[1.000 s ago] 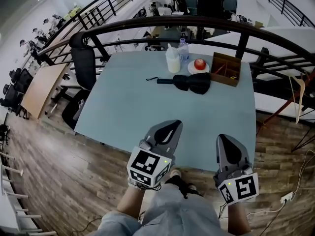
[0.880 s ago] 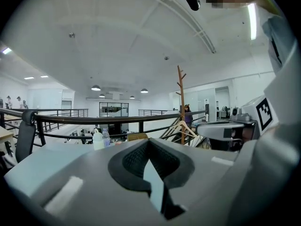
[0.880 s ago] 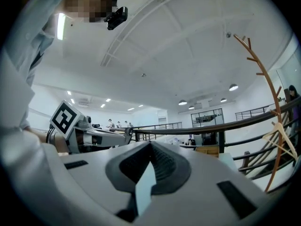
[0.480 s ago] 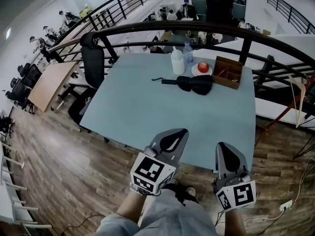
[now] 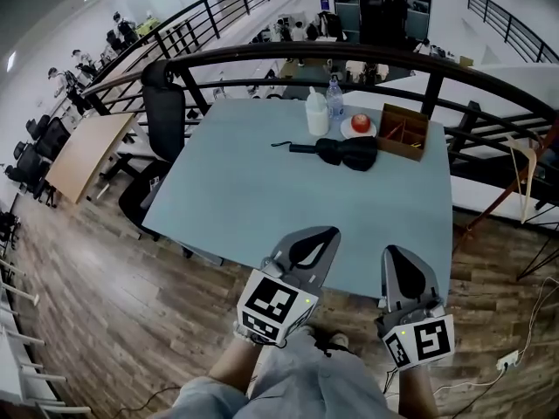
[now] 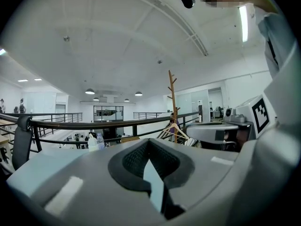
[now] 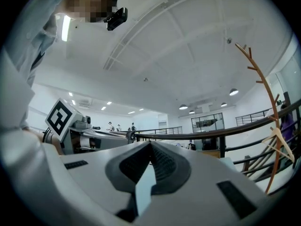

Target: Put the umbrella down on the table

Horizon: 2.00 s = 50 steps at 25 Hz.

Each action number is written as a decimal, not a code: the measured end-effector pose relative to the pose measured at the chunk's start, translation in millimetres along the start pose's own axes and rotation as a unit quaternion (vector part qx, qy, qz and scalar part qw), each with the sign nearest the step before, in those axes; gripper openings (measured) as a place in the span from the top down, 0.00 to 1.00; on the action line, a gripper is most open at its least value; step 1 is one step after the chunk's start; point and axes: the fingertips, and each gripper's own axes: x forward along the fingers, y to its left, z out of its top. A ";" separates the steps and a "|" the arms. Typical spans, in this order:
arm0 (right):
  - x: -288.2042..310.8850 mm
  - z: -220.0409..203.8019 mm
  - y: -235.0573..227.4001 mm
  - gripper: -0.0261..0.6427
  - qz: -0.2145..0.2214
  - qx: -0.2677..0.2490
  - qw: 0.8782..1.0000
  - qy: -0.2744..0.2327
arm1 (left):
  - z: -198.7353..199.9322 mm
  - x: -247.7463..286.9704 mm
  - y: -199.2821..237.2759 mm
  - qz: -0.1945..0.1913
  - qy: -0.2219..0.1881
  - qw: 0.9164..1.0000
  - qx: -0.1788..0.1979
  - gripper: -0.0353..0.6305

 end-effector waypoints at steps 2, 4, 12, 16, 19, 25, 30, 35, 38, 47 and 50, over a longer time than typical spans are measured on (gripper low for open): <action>3.2 3.8 5.4 0.97 -0.001 -0.004 1.000 -0.003 | 0.8 -4.0 2.8 -0.004 -0.003 1.000 0.006 0.94; 6.3 6.9 11.2 0.97 -0.002 -0.008 1.000 -0.005 | 3.3 -8.5 5.5 -0.007 -0.009 1.000 0.001 0.94; 20.3 11.4 32.2 0.97 0.003 -0.016 1.000 -0.009 | 4.0 -19.9 13.1 -0.019 -0.018 1.000 -0.005 0.94; 22.9 12.4 37.3 0.97 0.002 -0.019 1.000 -0.005 | 3.0 -23.6 17.9 -0.021 -0.020 1.000 -0.012 0.94; 26.7 11.6 39.3 0.97 0.001 -0.021 1.000 -0.003 | -0.1 -24.2 22.2 -0.022 -0.018 0.999 -0.014 0.94; 31.0 9.3 41.6 0.97 0.001 -0.025 1.000 0.005 | -3.5 -23.1 25.9 -0.026 -0.014 0.999 -0.020 0.94; 32.8 6.2 38.3 0.97 0.001 -0.023 1.000 0.009 | -10.2 -18.6 25.8 -0.029 -0.003 0.999 -0.017 0.94; 36.8 3.0 36.8 0.97 0.006 -0.020 1.000 0.012 | -18.6 -16.4 28.8 -0.027 0.009 0.999 -0.025 0.94; 40.5 2.5 36.1 0.97 0.009 -0.019 1.000 0.012 | -19.2 -15.5 30.5 -0.025 0.012 0.999 -0.019 0.94; 48.3 -0.3 34.0 0.97 0.018 -0.014 1.000 0.014 | -19.1 -10.2 33.6 -0.022 0.013 0.999 -0.029 0.94; 49.0 -1.3 32.1 0.97 0.021 -0.013 1.000 0.017 | -18.6 -9.1 33.3 -0.024 0.006 0.999 -0.046 0.94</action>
